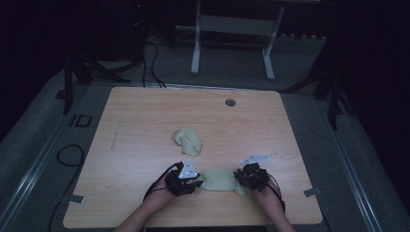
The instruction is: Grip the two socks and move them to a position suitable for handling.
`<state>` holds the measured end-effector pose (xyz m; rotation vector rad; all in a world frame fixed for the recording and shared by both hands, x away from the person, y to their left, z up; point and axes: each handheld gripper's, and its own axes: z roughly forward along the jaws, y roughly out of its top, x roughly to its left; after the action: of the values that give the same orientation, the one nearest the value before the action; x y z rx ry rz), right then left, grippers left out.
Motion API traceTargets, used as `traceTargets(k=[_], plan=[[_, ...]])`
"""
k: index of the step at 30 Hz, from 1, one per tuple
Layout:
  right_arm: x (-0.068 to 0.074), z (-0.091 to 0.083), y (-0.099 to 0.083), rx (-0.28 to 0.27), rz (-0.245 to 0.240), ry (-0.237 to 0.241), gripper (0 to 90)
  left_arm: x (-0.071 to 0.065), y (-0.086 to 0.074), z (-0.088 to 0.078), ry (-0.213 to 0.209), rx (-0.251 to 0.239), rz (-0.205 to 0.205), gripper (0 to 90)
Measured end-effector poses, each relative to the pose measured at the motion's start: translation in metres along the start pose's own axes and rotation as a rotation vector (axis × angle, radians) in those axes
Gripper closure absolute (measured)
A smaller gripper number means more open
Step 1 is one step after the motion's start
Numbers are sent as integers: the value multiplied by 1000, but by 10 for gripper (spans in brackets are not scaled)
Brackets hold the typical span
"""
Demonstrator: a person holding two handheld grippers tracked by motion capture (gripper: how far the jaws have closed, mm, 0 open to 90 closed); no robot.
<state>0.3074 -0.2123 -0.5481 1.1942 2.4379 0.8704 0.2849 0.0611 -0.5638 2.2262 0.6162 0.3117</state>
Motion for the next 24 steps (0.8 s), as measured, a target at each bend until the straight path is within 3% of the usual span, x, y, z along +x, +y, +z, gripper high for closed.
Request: traceTargets(k=[2,9,16,23,24], plan=[[-1,-4,3,-5,-4,3,681,-1,1,-7,3,-15,-6,527],[-8,-8,18,-6,-5,5,552,5,-12,-32,24,-35,-44,508],[-10,-1,41,-17,-6,24,522,14,-33,-52,73,-43,-94,485],[-1,9,67,-12,-47,25,505,23,-53,-64,99,-27,-145,485],[5,15,82,-15,-62,29,505,25,-62,-70,107,-28,-171,484]])
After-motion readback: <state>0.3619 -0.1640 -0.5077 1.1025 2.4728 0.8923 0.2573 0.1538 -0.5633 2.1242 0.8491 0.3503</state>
